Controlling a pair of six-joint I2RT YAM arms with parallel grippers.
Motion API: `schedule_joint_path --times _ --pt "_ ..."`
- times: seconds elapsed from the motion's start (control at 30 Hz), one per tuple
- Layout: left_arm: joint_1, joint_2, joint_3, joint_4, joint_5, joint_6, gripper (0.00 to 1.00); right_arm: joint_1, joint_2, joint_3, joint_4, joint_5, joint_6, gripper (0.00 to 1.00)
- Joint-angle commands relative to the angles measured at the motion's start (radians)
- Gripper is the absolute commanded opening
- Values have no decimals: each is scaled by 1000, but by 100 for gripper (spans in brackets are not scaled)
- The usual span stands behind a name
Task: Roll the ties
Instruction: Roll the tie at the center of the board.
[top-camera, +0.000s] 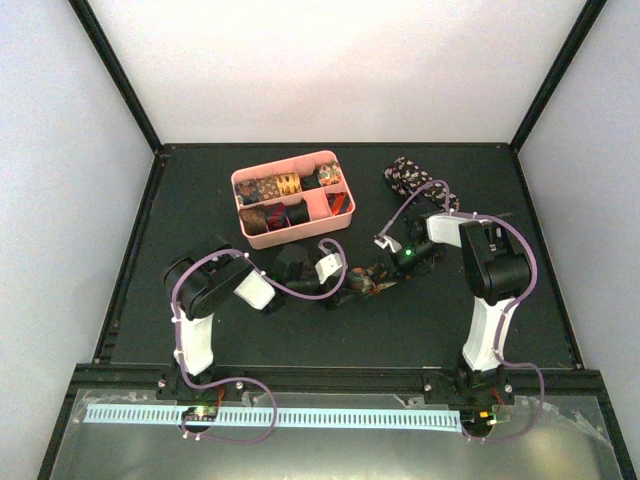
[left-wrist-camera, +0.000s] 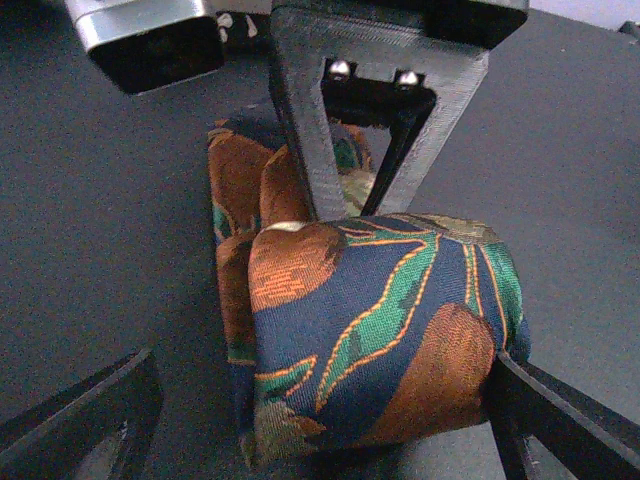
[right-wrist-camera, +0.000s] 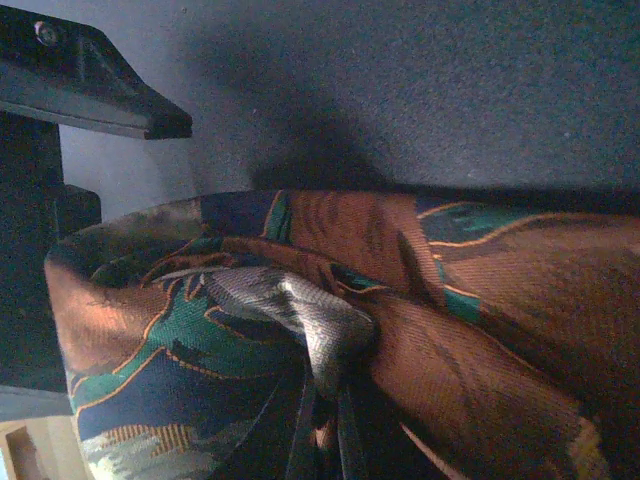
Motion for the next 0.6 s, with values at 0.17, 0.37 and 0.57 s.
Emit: schedule_joint_path --times 0.17,0.37,0.57 --pt "-52 93 60 140 5 -68 92 17 95 -48 73 139 51 2" --pt "-69 114 67 149 -11 -82 94 18 98 -56 81 161 67 2" --pt "-78 101 82 83 -92 -62 87 21 93 -67 84 139 72 2"
